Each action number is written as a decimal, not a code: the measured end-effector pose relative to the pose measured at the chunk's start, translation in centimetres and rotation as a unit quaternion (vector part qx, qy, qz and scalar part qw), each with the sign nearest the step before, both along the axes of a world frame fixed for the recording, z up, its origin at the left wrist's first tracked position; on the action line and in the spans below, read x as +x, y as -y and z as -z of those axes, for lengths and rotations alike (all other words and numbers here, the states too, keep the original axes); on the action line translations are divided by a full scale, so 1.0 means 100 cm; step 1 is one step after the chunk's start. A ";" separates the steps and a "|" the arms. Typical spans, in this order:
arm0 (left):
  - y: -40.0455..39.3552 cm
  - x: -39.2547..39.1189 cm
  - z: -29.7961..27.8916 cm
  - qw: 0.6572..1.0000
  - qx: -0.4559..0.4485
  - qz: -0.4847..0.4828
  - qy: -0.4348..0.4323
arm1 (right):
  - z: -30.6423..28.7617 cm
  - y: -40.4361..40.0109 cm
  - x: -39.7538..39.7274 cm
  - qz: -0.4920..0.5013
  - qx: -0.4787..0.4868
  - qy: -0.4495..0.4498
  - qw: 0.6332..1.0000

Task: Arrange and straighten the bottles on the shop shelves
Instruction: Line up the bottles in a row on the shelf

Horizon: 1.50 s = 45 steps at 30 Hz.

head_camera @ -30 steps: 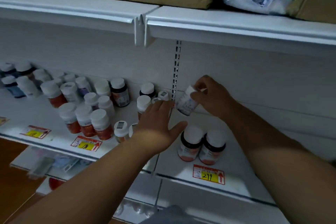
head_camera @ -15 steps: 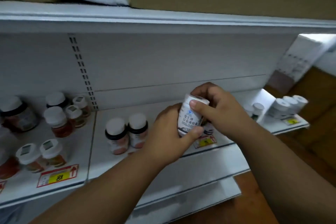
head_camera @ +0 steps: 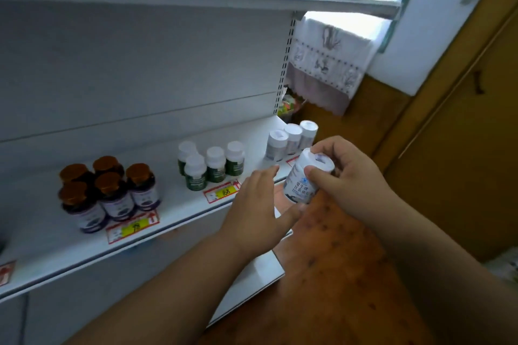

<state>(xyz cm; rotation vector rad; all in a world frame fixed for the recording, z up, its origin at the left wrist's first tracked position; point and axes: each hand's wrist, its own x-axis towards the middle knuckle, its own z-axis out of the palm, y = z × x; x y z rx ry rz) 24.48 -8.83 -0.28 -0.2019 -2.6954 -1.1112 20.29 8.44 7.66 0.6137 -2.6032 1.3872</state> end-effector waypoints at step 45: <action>-0.043 -0.232 0.026 0.926 -0.281 -0.242 0.075 | 0.085 0.004 -0.331 -0.292 0.400 -0.157 0.854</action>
